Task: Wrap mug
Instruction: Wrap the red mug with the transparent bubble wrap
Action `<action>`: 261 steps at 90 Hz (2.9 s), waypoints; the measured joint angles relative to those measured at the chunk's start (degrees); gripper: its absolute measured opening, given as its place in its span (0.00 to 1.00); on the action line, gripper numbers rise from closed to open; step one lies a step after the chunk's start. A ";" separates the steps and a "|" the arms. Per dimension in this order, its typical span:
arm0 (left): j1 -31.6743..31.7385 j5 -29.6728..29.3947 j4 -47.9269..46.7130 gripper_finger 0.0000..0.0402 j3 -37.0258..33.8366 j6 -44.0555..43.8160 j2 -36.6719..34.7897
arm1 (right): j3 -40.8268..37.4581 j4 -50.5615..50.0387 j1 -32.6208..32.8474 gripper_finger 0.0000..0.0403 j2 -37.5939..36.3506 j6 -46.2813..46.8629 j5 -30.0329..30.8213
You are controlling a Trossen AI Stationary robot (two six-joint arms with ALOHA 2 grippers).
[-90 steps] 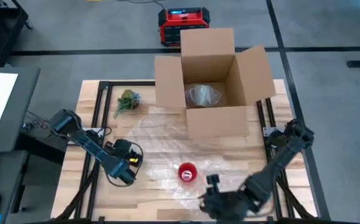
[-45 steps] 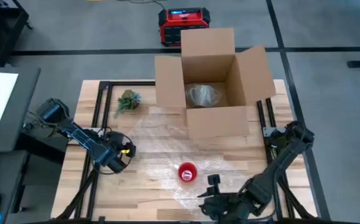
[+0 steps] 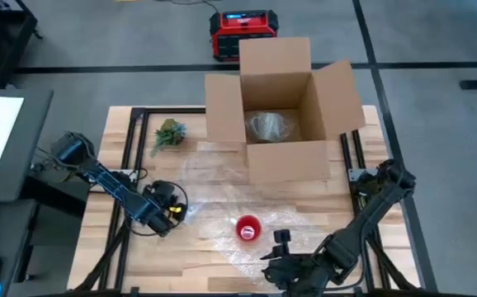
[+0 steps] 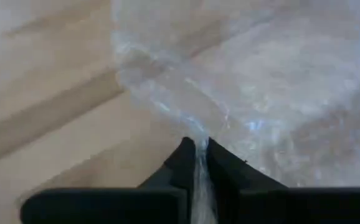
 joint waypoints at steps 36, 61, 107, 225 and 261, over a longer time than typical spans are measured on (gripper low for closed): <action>0.35 -16.90 14.47 0.00 19.90 38.19 0.00 | 0.00 -0.20 0.32 0.33 0.00 -0.27 0.00; 0.10 -8.32 40.78 0.00 19.96 66.02 3.83 | 0.00 -0.08 0.19 0.33 0.00 -0.35 0.02; 0.81 11.71 62.49 0.00 19.94 86.19 9.77 | 0.00 -0.11 0.19 0.33 0.00 -0.44 0.15; -0.34 19.35 68.42 0.25 22.39 82.32 9.72 | -9.15 0.43 -2.07 0.33 -2.80 9.96 -5.12; -0.96 12.11 35.67 0.24 29.75 71.13 9.68 | -25.96 9.10 -9.54 0.33 -2.75 11.64 -16.06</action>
